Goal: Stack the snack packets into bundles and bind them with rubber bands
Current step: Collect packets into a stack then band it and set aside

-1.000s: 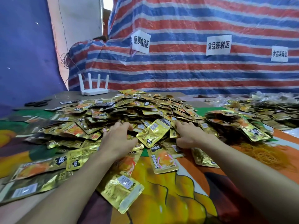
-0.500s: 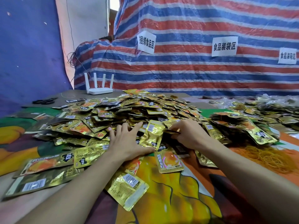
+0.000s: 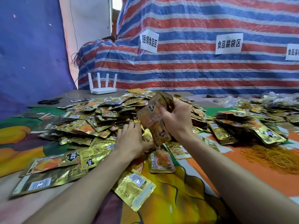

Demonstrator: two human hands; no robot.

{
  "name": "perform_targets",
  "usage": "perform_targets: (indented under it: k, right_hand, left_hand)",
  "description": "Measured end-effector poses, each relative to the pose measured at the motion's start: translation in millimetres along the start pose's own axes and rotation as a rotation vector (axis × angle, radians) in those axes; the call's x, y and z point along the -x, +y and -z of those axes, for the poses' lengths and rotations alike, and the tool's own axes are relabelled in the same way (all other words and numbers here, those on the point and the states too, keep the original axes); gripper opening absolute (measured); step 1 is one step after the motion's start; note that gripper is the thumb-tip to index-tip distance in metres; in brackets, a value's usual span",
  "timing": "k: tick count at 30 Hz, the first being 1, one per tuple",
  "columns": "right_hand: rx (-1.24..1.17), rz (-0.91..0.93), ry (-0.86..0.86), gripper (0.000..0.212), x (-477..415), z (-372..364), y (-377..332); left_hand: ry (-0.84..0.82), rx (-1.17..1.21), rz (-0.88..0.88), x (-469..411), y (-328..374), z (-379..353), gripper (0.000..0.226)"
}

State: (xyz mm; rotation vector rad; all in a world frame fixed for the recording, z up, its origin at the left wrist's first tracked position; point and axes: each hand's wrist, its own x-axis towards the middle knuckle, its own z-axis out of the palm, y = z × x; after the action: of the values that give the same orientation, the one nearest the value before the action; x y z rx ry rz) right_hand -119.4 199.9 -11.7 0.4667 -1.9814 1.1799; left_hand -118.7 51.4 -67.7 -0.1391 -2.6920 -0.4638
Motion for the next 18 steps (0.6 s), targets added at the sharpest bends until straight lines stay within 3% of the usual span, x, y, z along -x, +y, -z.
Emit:
perform_targets:
  k: [4, 6, 9, 14, 18]
  right_hand:
    - [-0.152, -0.184, 0.060, 0.005, 5.3, -18.2, 9.0]
    - [-0.243, -0.282, 0.102, 0.010, 8.6, -20.5, 15.4]
    - [-0.297, -0.412, 0.118, 0.012, 9.7, -20.1, 26.6]
    - [-0.292, -0.471, 0.192, 0.010, 12.3, -20.8, 39.8]
    - [-0.312, -0.513, 0.276, 0.010, 12.6, -27.1, 44.9]
  left_hand:
    - [0.008, 0.270, 0.186, -2.5, -2.5, 3.5, 0.089]
    - [0.030, 0.428, 0.297, -4.9, -5.0, 8.7, 0.096]
    - [0.083, 0.548, 0.368, -6.9, -6.9, 15.9, 0.079]
    - [0.269, 0.794, 0.338, -8.6, -12.3, 22.4, 0.054]
    - [0.424, 1.007, 0.259, -3.5, -8.3, 30.2, 0.052]
